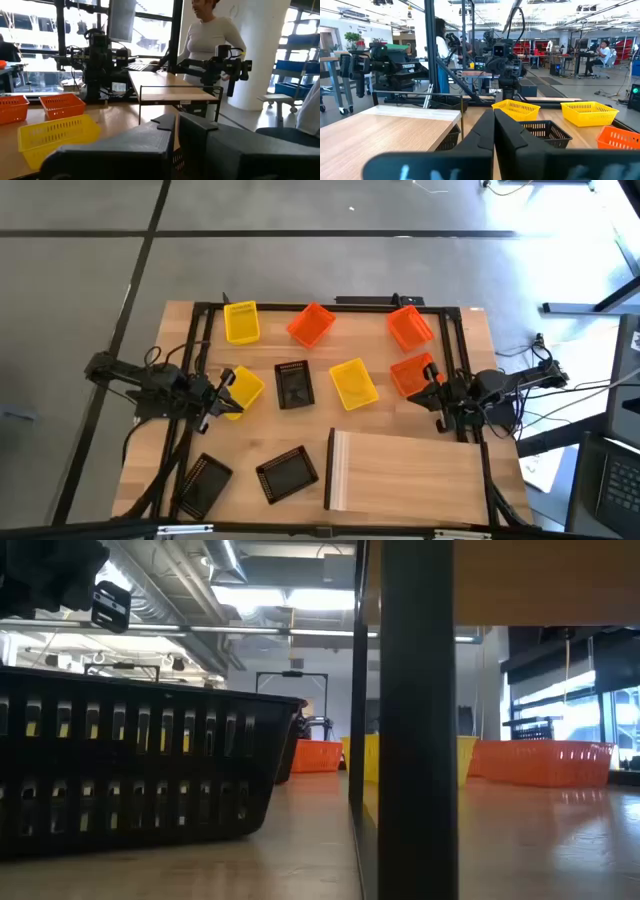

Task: Stack baskets on shelf by color

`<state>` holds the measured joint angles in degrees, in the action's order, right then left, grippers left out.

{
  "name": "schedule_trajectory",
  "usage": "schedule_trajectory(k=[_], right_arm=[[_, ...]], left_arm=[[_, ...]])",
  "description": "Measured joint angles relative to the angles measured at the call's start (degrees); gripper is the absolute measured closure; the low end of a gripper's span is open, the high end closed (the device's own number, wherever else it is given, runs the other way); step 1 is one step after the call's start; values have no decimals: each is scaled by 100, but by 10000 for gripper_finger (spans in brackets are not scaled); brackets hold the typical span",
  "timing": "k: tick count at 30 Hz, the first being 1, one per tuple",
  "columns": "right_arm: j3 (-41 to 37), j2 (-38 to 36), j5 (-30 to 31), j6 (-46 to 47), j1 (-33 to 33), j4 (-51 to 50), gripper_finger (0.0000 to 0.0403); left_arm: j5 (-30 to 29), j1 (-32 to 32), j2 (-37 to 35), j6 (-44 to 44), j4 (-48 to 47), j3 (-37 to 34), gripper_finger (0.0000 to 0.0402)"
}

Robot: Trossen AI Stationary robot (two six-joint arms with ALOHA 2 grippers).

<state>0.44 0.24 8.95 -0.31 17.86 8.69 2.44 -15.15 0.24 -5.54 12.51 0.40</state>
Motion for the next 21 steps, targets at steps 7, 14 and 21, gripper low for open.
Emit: schedule_trajectory(k=[7,14,21], right_arm=[[-1,1,0,0,1,0,402],[0,0,0,1,0,1,402],[1,0,0,1,-1,0,402]], left_arm=[[0,1,0,0,0,2,378],[0,1,-1,0,0,2,383],[0,0,1,0,0,1,393]])
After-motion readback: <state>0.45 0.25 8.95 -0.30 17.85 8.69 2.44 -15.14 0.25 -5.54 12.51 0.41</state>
